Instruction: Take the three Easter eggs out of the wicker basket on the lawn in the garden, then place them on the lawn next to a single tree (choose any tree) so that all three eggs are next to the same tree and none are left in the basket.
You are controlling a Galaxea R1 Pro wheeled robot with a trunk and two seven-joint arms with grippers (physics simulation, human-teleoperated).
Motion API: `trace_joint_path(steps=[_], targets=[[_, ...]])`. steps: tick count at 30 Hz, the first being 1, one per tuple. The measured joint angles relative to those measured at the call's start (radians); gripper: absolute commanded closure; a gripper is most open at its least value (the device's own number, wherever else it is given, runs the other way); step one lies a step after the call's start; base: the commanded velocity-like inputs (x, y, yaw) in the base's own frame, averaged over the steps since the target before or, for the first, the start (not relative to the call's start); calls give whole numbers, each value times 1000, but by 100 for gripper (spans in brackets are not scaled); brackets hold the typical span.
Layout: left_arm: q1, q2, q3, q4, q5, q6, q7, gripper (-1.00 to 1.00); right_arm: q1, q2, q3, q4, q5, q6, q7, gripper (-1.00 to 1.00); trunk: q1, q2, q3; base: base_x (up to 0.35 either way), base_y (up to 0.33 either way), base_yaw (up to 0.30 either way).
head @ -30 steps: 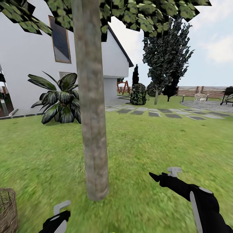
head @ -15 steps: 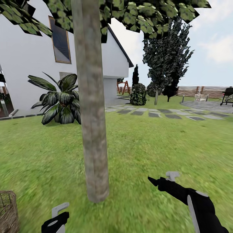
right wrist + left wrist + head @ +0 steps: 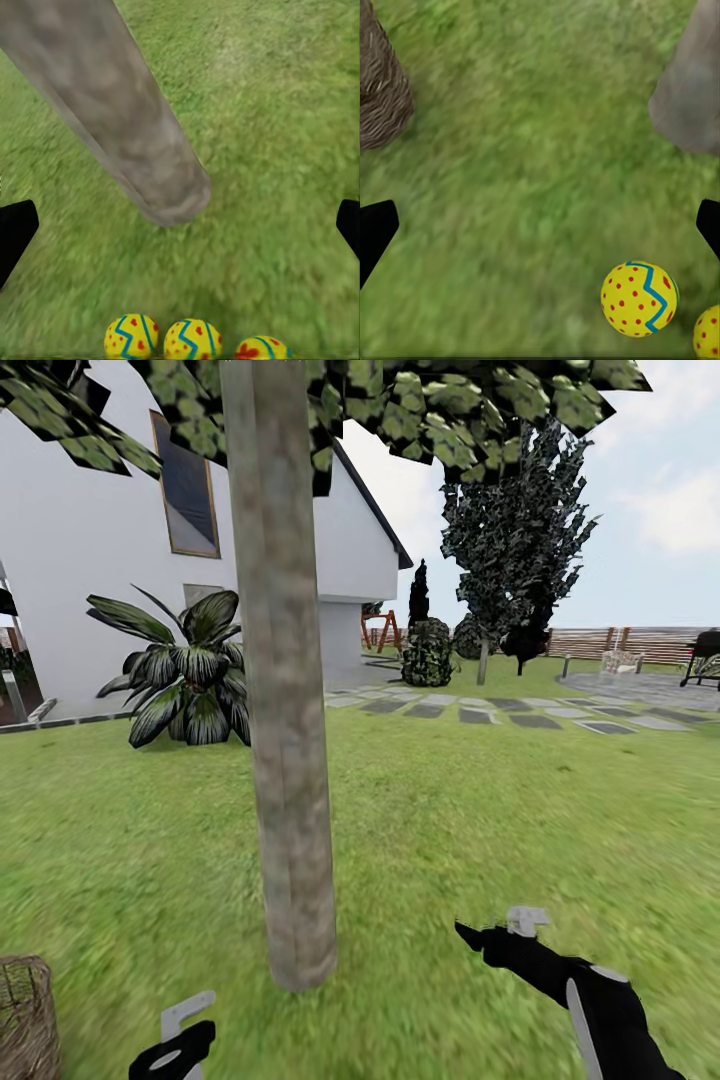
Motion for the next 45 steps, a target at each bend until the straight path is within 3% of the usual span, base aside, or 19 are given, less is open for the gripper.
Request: trace_joint_path(steps=[5, 12, 27, 30, 36, 40, 45], targets=[[0, -3, 0, 8, 0, 1, -17, -100, 5, -7, -6, 101, 2, -67, -6, -100, -19, 35, 16, 0, 0, 0], [3, -4, 0, 10, 1, 0, -50, -100, 40, -3, -6, 137, 6, -108, -85, -100, -46, 84, 38, 0, 0, 0], [89, -5, -9, 52, -1, -31, -87, -100, 51, -7, -6, 345, 5, -269, -119, -100, -104, 189, 85, 0, 0, 0], [94, -13, -23, 95, 0, -60, -88, -100, 51, -8, -6, 389, 6, -305, -120, -100, -115, 210, 94, 0, 0, 0], [99, -55, -35, 143, 1, -122, -89, -100, 50, -14, -8, 481, 7, -376, -121, -100, -138, 252, 113, 0, 0, 0], [110, -59, -36, 147, 1, -132, -92, -100, 51, -22, -10, 521, 8, -398, -125, -100, -153, 280, 125, 0, 0, 0], [125, -62, -36, 150, 3, -138, -129, -100, 51, -38, -12, 595, 7, -445, -181, -100, -173, 315, 141, 0, 0, 0]])
